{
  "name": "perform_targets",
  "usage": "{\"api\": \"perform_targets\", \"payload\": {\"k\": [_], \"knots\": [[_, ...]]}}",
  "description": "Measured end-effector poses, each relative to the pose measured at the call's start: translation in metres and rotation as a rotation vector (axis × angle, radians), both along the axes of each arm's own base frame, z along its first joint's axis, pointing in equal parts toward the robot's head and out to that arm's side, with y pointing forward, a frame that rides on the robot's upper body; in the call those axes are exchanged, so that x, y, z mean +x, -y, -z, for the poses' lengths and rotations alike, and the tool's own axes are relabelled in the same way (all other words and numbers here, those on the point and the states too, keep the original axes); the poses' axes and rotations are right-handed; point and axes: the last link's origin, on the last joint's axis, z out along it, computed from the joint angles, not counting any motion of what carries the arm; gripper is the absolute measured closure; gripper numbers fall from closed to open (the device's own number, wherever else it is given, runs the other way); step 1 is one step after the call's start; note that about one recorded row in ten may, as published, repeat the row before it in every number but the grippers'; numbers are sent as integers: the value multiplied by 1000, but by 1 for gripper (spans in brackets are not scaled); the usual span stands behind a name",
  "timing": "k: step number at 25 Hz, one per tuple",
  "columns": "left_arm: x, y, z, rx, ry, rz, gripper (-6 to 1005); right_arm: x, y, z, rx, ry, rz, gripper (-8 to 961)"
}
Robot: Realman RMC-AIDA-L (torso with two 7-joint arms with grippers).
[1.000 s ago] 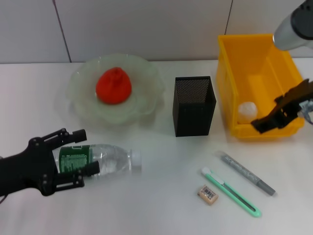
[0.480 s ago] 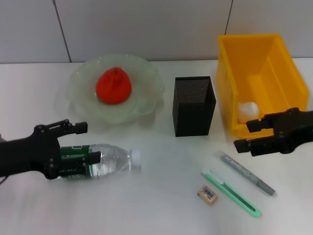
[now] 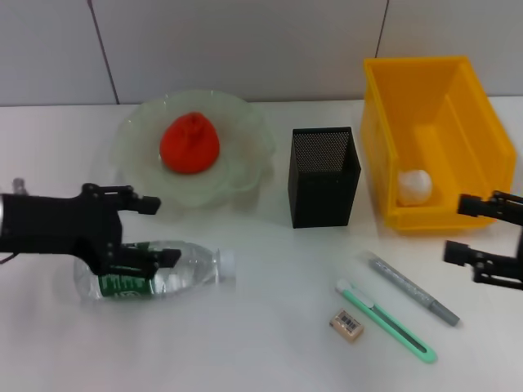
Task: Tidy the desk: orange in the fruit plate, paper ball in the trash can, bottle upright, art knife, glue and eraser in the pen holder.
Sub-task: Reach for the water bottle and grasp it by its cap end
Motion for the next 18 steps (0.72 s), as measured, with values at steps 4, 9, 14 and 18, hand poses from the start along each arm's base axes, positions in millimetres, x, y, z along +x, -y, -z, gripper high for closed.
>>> {"api": "perform_targets", "payload": {"k": [4,9,14,18], "knots": [[31,-3,8,-57,-140,46,159,8,17,0,23,-30,-48,187],[61,-8,29,-99,-321,69,159,10,31,11,-54,-6,-106,187],[82,-15,45,-106,-409,90,160,14,35,20,-117,14,-93,188],[99,-19,66,-120,-477,130,161,17,35,22,-117,4,-75,188]]}}
